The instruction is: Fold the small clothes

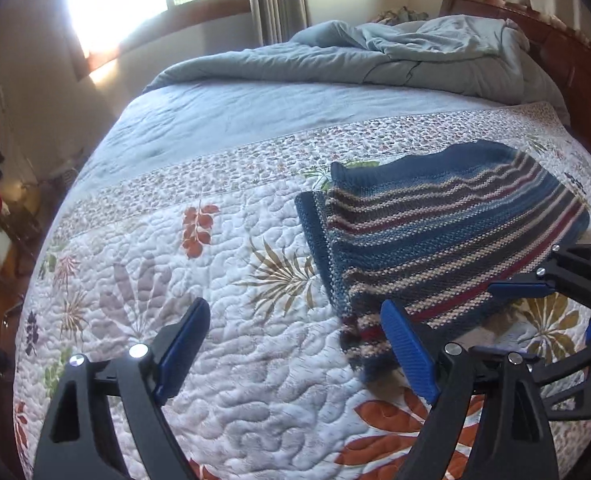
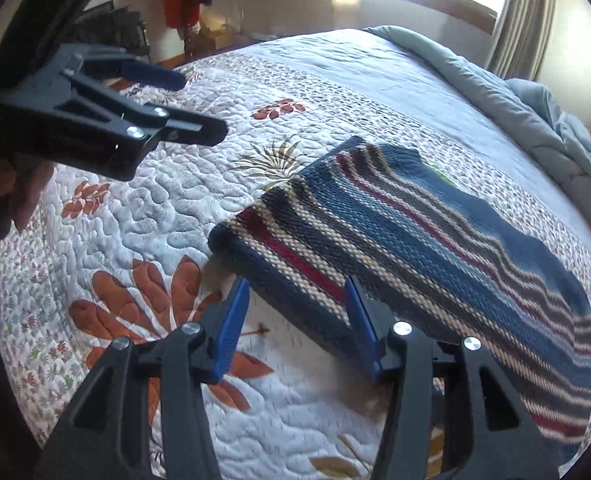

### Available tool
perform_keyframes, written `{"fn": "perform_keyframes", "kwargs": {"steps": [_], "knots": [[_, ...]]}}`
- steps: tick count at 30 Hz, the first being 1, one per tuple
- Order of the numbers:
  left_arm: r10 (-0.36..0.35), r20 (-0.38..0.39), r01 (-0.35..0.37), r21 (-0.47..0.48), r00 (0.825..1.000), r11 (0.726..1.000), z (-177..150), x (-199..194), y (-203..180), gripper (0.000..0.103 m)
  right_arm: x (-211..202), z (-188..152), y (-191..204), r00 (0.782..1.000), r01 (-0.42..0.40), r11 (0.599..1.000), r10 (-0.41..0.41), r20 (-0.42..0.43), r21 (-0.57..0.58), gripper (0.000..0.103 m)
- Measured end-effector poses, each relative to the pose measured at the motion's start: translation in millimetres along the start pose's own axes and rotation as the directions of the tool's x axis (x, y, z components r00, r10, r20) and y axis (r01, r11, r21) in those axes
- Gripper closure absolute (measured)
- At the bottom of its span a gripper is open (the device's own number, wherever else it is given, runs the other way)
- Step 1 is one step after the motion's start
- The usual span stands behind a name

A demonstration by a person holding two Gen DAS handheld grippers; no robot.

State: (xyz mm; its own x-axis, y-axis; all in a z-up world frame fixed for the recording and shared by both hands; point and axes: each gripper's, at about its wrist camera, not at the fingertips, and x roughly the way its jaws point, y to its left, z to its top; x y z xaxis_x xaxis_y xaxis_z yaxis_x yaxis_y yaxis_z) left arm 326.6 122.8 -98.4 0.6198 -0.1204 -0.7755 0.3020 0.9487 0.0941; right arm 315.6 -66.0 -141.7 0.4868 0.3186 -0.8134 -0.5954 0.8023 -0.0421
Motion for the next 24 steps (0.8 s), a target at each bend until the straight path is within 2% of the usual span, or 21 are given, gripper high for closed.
{"fn": "perform_keyframes", "kwargs": {"steps": [7,10,12,14,17,20,22,24], "knots": [[-0.01,-0.025,0.01,0.004,1.0,1.0,4,27,11,0.015,20,8,17,0.999,0.035,0.997,-0.035,-0.005,-0.062,0.054],[-0.013,-0.049,0.013,-0.002,0.999,1.0,9,40,17,0.015,23,6,25,0.997,0.074,0.991,-0.074,0.006,-0.11,0.054],[-0.045,-0.071,0.044,-0.011,0.996,0.999,14,49,22,0.015,24,3,31,0.994,0.11,0.984,-0.109,0.017,-0.141,0.054],[-0.12,-0.103,0.115,-0.055,0.987,0.992,22,63,32,0.015,23,-1,40,0.987,0.161,0.967,-0.156,0.041,-0.196,0.054],[-0.274,-0.164,0.253,-0.139,0.948,0.957,35,91,44,0.015,27,-7,59,0.969,0.249,0.922,-0.238,0.073,-0.298,0.055],[-0.397,-0.185,0.347,-0.253,0.899,0.903,44,121,57,0.015,36,-10,77,0.943,0.334,0.863,-0.313,0.116,-0.379,0.055],[-0.487,-0.179,0.406,-0.353,0.855,0.843,46,142,68,0.015,42,-12,88,0.926,0.375,0.826,-0.351,0.137,-0.421,0.055],[-0.557,-0.169,0.449,-0.426,0.813,0.785,45,157,74,0.015,47,-13,98,0.921,0.388,0.805,-0.363,0.144,-0.448,0.055]]}}
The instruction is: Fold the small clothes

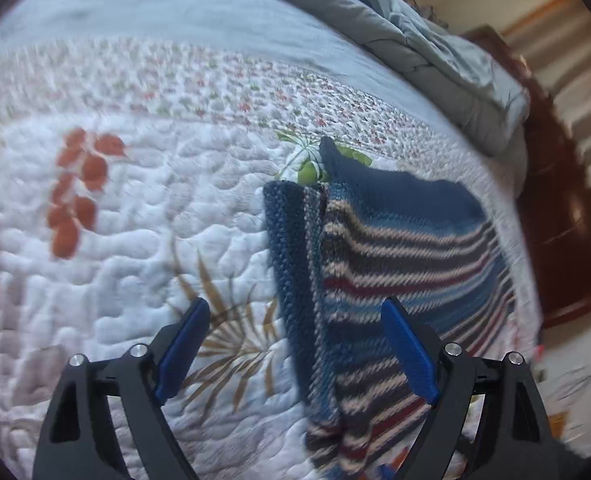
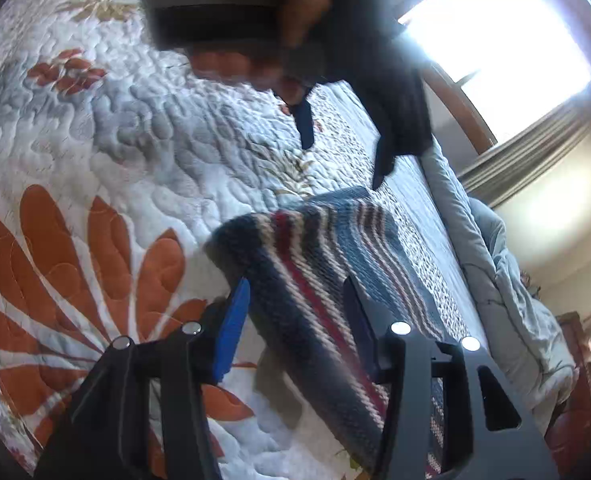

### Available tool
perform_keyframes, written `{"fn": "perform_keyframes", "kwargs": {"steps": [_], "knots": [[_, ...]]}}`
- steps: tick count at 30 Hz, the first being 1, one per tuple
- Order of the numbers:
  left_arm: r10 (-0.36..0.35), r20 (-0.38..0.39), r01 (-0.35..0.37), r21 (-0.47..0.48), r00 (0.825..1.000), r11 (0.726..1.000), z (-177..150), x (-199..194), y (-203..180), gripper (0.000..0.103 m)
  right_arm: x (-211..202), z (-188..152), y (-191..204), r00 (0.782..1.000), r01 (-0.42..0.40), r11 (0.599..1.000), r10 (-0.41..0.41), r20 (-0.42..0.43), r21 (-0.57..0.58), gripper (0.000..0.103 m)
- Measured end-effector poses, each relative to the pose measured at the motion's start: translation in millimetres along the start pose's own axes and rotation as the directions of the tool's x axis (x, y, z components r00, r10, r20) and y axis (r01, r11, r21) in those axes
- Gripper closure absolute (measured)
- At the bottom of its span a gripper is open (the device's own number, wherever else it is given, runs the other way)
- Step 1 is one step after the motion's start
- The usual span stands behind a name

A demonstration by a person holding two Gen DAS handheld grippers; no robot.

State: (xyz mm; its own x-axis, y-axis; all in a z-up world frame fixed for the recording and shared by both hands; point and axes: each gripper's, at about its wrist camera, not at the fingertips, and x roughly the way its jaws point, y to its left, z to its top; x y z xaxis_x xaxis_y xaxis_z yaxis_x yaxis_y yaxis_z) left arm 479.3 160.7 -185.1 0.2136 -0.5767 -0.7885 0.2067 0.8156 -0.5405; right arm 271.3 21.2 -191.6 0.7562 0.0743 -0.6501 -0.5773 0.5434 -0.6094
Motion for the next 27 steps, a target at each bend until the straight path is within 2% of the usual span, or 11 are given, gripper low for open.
{"fn": "perform_keyframes", "kwargs": {"steps": [1,5,6,10,12,14,18,23,27], "knots": [[-0.041,-0.006,0.041,-0.029,0.999,0.999,3,5,6,0.015,1,2,6,1.0,0.014,1.0,-0.014,0.002,-0.02,0.055],[-0.132,-0.021,0.13,-0.077,0.991,0.989,7,17,18,0.015,11,12,27,0.996,0.083,0.991,-0.084,-0.011,-0.101,0.055],[-0.17,-0.029,0.167,-0.091,0.985,0.982,8,20,20,0.015,18,15,28,0.994,0.099,0.99,-0.103,-0.03,-0.104,0.055],[-0.212,-0.045,0.208,-0.076,0.976,0.975,16,28,19,0.015,39,23,17,0.988,0.138,0.989,-0.142,-0.063,-0.057,0.054],[-0.215,-0.059,0.21,-0.082,0.975,0.974,21,34,17,0.015,45,28,15,0.985,0.153,0.987,-0.156,-0.07,-0.044,0.049],[-0.241,-0.08,0.233,-0.1,0.967,0.967,27,42,15,0.014,51,32,11,0.984,0.157,0.987,-0.159,-0.082,-0.032,0.048],[-0.241,-0.097,0.229,-0.115,0.966,0.967,32,54,11,0.013,29,31,7,0.989,0.129,0.992,-0.127,-0.071,0.015,0.048],[-0.215,-0.111,0.205,-0.101,0.97,0.974,31,60,4,0.01,30,6,30,0.987,0.121,0.992,-0.124,-0.105,-0.035,0.048],[-0.2,-0.129,0.187,-0.106,0.971,0.977,33,63,2,0.01,34,14,33,0.981,0.172,0.983,-0.176,-0.075,-0.056,0.045]]}}
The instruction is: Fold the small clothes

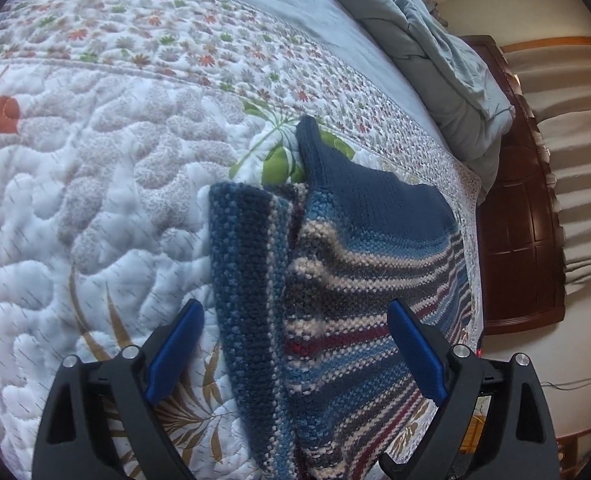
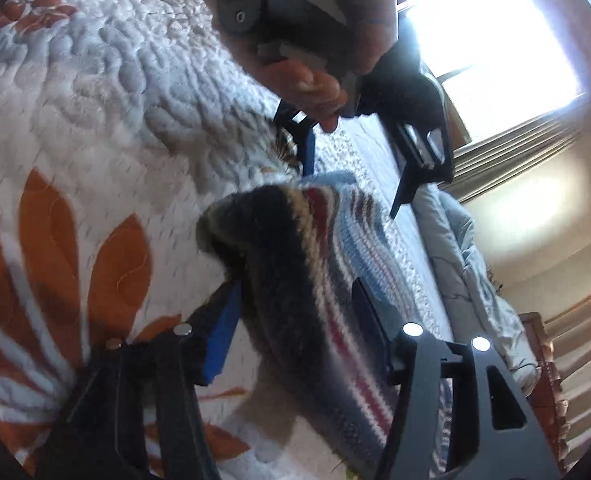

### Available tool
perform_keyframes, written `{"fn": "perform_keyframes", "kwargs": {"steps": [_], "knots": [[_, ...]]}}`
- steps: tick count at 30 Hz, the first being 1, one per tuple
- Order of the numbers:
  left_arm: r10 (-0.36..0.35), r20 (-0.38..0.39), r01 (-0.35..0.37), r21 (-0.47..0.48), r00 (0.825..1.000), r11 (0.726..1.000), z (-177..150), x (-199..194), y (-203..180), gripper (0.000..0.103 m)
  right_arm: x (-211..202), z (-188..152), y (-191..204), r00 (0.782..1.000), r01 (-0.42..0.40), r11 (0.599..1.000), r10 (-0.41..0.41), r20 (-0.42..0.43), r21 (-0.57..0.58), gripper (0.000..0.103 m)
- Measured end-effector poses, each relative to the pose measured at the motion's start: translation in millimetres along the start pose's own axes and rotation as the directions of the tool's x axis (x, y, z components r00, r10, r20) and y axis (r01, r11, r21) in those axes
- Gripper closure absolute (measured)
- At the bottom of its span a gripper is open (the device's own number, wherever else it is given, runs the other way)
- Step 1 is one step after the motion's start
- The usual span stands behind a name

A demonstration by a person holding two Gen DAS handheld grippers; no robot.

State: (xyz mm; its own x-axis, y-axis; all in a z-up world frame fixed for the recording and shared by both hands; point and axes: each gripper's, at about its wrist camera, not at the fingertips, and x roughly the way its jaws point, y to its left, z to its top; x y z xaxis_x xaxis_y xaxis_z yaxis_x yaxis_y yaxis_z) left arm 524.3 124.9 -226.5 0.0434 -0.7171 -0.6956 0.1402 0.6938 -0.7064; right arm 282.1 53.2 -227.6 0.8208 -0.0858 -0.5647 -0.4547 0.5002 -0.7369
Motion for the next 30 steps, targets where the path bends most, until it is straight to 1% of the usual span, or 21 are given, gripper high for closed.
{"fn": "perform_keyframes", "kwargs": {"steps": [2,6,9,10,12,13,15,17,19,20,21,22,23,24,25,26,30], "knots": [[-0.001,-0.007,0.001,-0.012,1.0,1.0,3,3,0,0.009,9,10,2,1.0,0.002,1.0,-0.002,-0.008,-0.001,0.045],[0.003,-0.032,-0.004,-0.023,0.999,1.0,12,8,0,0.008,31,27,4,0.999,0.031,0.998,-0.033,-0.034,-0.052,0.045],[-0.003,-0.019,0.002,-0.035,1.0,0.999,16,6,3,0.008,23,29,9,0.998,0.038,0.996,-0.041,-0.04,-0.082,0.045],[-0.007,-0.019,0.006,-0.04,1.0,0.999,19,6,5,0.008,15,26,13,0.999,0.031,0.995,-0.034,-0.026,-0.093,0.045],[-0.009,-0.033,0.008,-0.044,0.999,0.999,22,8,7,0.007,8,23,18,0.999,0.048,0.993,-0.049,-0.003,-0.103,0.043],[-0.01,-0.042,0.008,-0.047,0.999,0.999,23,10,7,0.006,11,22,15,0.999,0.042,0.995,-0.043,-0.012,-0.09,0.04],[-0.002,-0.052,0.0,-0.043,0.999,0.999,24,11,6,0.004,23,25,6,0.998,0.051,0.997,-0.053,-0.03,-0.057,0.03],[0.017,-0.065,-0.019,-0.038,0.998,0.999,26,14,2,0.005,34,29,-1,0.998,0.04,0.999,-0.042,-0.041,-0.033,0.029],[0.036,-0.078,-0.038,-0.028,0.996,0.999,27,16,-1,0.007,42,32,-9,0.999,0.009,1.0,-0.009,-0.053,0.001,0.032],[0.049,-0.076,-0.05,-0.017,0.996,0.999,27,15,-3,0.021,43,32,-13,0.998,-0.021,1.0,0.022,-0.058,0.018,0.052],[0.048,-0.077,-0.049,-0.015,0.996,0.999,28,14,-3,0.047,44,32,-15,0.996,-0.053,0.998,0.055,-0.07,0.033,0.068],[0.045,-0.08,-0.047,-0.029,0.996,0.998,28,13,-2,0.054,44,31,-15,0.995,-0.058,0.998,0.061,-0.073,0.039,0.068],[0.047,-0.075,-0.05,-0.038,0.996,0.998,29,11,-2,0.06,42,29,-15,0.995,-0.068,0.996,0.071,-0.064,0.049,0.072],[0.054,-0.073,-0.057,-0.037,0.996,0.998,29,10,-4,0.066,39,27,-17,0.995,-0.079,0.995,0.083,-0.059,0.063,0.076],[0.057,-0.066,-0.059,-0.039,0.996,0.997,30,7,-6,0.068,35,25,-20,0.995,-0.088,0.993,0.092,-0.05,0.076,0.077],[0.059,-0.061,-0.061,-0.039,0.996,0.997,29,5,-7,0.072,30,24,-24,0.994,-0.093,0.991,0.097,-0.04,0.093,0.079],[0.07,-0.031,-0.071,-0.024,0.997,0.997,31,-10,-29,0.078,16,23,-46,0.994,-0.106,0.982,0.107,0.001,0.155,0.083]]}}
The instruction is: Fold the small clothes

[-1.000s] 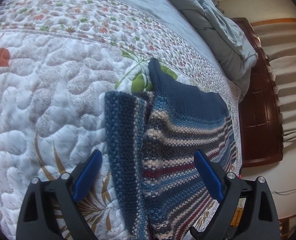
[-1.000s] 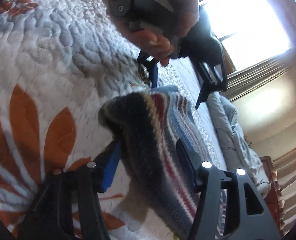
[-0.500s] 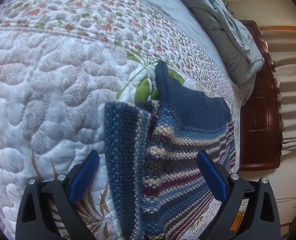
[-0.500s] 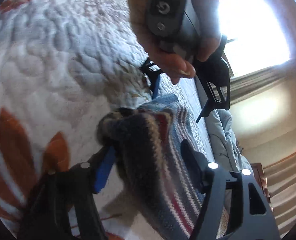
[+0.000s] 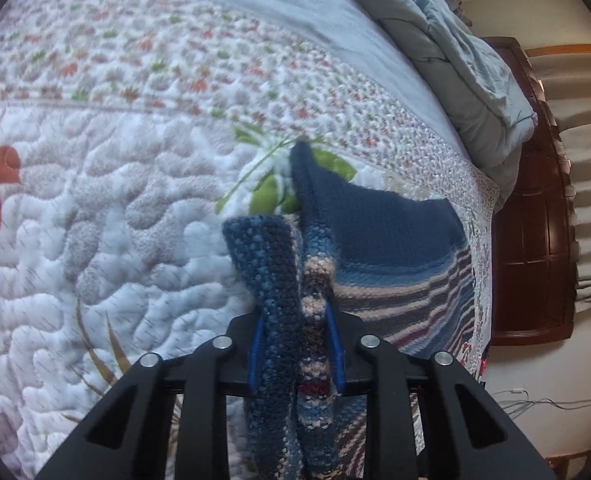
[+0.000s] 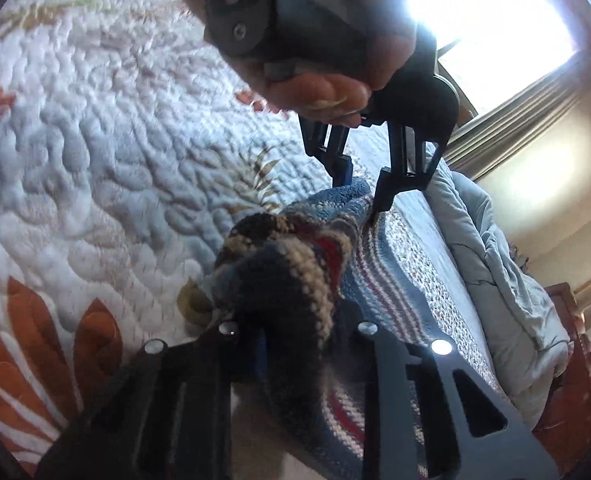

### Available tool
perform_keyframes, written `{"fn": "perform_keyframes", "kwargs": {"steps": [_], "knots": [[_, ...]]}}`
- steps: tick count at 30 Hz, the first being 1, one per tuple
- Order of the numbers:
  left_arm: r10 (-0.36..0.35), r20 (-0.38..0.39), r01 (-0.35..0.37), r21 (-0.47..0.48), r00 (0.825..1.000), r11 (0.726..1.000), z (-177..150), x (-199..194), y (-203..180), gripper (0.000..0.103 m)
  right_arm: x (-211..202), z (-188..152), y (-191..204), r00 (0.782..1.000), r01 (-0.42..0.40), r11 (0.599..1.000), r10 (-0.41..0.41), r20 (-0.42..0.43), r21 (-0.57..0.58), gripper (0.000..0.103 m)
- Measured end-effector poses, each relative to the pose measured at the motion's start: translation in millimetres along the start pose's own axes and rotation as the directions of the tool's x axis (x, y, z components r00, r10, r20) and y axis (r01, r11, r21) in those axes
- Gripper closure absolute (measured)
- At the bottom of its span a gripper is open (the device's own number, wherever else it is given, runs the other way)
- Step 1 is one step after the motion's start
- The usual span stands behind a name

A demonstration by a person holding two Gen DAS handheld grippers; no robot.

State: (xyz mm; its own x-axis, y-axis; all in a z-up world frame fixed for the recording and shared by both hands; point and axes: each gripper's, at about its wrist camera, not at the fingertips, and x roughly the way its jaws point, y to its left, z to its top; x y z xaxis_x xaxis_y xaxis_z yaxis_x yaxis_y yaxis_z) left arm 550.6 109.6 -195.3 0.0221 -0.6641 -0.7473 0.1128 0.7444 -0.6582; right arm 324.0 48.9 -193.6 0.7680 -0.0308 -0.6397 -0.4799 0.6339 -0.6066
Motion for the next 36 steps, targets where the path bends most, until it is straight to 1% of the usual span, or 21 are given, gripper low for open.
{"fn": "perform_keyframes", "kwargs": {"steps": [3,4,9,14,19,25,29,36], "knots": [[0.031,0.021,-0.031,0.018,0.999,0.999,1,-13,-28,0.079,-12,5,-24,0.999,-0.009,0.998,0.006,0.04,0.059,0.087],[0.038,0.026,-0.038,0.025,0.999,0.999,2,-16,-37,0.08,-15,6,-33,0.998,-0.01,0.997,0.005,0.055,0.081,0.091],[0.068,0.057,-0.071,0.062,0.996,0.996,7,-35,-96,0.081,-42,0,-77,0.995,-0.018,0.982,-0.001,0.105,0.189,0.091],[0.112,0.076,-0.12,0.105,0.991,0.987,13,-39,-160,0.081,-67,-23,-128,0.989,-0.035,0.95,-0.012,0.147,0.311,0.092],[0.169,0.086,-0.18,0.157,0.982,0.971,16,-29,-223,0.082,-85,-49,-172,0.984,-0.068,0.902,-0.009,0.178,0.426,0.092],[0.212,0.09,-0.227,0.211,0.973,0.951,18,-1,-289,0.082,-97,-91,-220,0.981,-0.072,0.846,-0.036,0.191,0.529,0.092],[0.219,0.083,-0.233,0.23,0.972,0.945,21,25,-325,0.082,-99,-123,-248,0.981,-0.065,0.805,-0.056,0.185,0.589,0.092],[0.261,0.037,-0.261,0.283,0.965,0.923,23,98,-379,0.082,-95,-183,-281,0.985,-0.035,0.756,-0.086,0.152,0.654,0.092]]}}
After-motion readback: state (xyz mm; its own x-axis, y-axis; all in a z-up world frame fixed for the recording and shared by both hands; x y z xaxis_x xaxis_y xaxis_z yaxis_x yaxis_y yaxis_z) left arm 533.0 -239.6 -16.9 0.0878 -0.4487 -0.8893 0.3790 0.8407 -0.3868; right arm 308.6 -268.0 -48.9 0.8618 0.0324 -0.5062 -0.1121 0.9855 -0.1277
